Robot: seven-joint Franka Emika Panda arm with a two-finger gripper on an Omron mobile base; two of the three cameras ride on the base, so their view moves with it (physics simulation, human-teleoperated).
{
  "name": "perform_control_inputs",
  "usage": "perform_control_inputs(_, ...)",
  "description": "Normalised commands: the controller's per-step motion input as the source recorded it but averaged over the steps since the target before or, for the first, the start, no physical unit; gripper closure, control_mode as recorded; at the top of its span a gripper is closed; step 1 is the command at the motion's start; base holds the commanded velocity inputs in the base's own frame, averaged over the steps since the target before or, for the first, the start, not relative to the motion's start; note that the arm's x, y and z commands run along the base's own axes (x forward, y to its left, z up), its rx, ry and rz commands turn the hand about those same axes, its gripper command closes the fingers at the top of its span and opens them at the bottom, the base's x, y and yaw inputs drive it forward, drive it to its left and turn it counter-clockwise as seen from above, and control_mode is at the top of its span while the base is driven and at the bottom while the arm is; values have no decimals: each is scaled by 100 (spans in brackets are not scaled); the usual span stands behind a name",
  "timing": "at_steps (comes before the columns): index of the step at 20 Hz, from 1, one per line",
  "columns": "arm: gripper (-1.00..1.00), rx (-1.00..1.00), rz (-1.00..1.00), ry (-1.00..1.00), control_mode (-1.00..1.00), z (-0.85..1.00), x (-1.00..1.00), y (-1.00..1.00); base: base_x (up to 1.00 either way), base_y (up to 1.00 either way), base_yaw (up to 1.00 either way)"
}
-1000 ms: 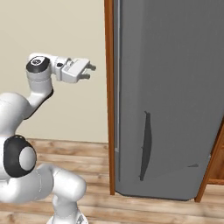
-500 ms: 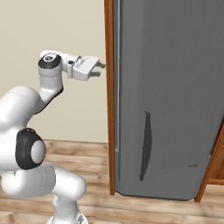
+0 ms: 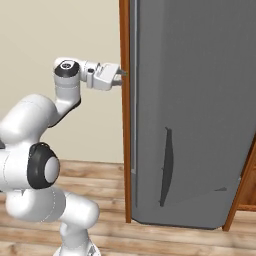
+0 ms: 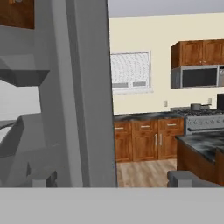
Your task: Retrieve the chicken drumstick from the fridge and place it on the saucepan with marinade on the stove.
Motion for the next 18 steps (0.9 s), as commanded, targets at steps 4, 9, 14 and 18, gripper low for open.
perform_control_inputs(4,-100,0,1,-1,-100,-7,35,-1,0,0,0)
perform_control_inputs(9,-100,0,0,0,-100,-7,44,0,0,0,0)
perform_control_inputs(14,-100,0,0,-2,-100,-1,17,-4,0,0,0)
perform_control_inputs(18,-100,0,-1,-6,-100,0,6,-25,0,0,0)
